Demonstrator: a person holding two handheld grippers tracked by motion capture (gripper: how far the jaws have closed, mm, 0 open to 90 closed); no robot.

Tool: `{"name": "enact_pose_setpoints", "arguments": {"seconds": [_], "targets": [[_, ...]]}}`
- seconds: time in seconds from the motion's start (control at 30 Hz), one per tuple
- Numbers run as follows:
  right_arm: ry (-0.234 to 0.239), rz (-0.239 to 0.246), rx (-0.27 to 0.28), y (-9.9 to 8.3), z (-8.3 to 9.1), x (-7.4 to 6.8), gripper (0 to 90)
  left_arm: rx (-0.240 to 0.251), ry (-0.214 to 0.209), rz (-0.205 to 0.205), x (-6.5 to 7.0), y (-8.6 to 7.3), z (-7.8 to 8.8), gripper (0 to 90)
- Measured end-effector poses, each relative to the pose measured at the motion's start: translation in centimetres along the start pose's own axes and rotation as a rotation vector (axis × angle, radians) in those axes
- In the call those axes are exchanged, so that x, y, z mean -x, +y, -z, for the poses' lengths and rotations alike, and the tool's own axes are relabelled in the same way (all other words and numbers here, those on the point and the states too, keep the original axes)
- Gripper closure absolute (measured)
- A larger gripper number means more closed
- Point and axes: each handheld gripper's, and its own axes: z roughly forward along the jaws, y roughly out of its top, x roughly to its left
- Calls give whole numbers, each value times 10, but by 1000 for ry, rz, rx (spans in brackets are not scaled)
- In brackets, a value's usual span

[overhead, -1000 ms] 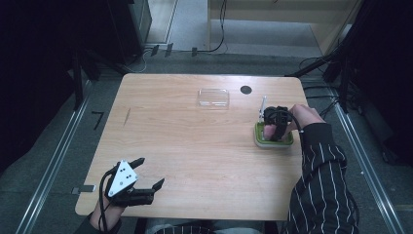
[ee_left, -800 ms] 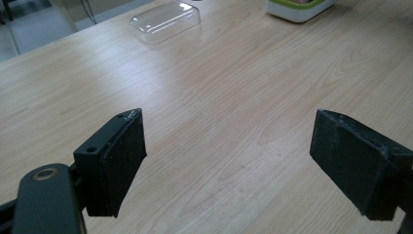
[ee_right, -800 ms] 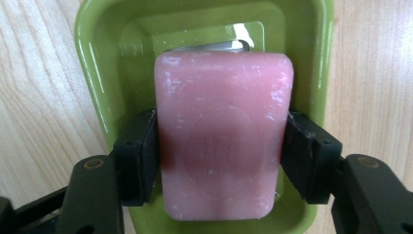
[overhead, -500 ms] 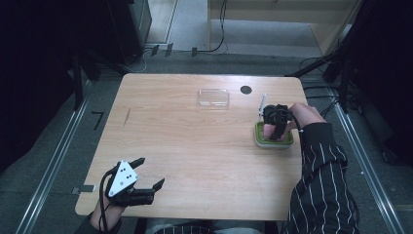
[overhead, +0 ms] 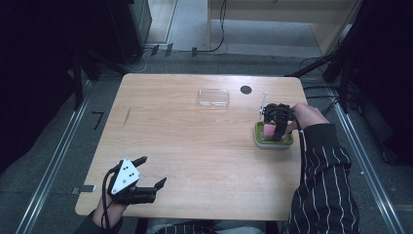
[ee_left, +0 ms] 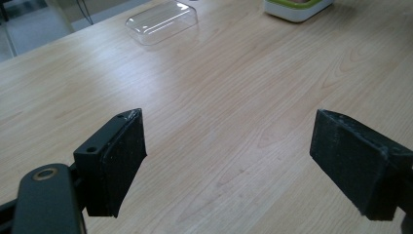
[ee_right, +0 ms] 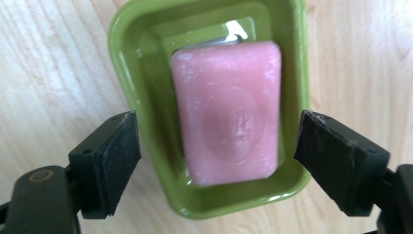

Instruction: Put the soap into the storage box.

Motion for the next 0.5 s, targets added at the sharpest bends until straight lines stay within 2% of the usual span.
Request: {"name": "enact_pose_setpoints", "arguments": {"seconds": [0.03,0.13,0.3,0.5], "targets": [[10,-23,-3,-1,1,-1,148,2,-3,1,1,0,0,140],[24,-52,-4,-2,4,-3,137,8,-5,-3,1,0,1,140],[30,-74,-1,-4,10,-11,130,10,-6,-7,2,0,2,140],[18,-105,-9,-6,19,-23,72,12,-14,-16,3,2,0,140]]}}
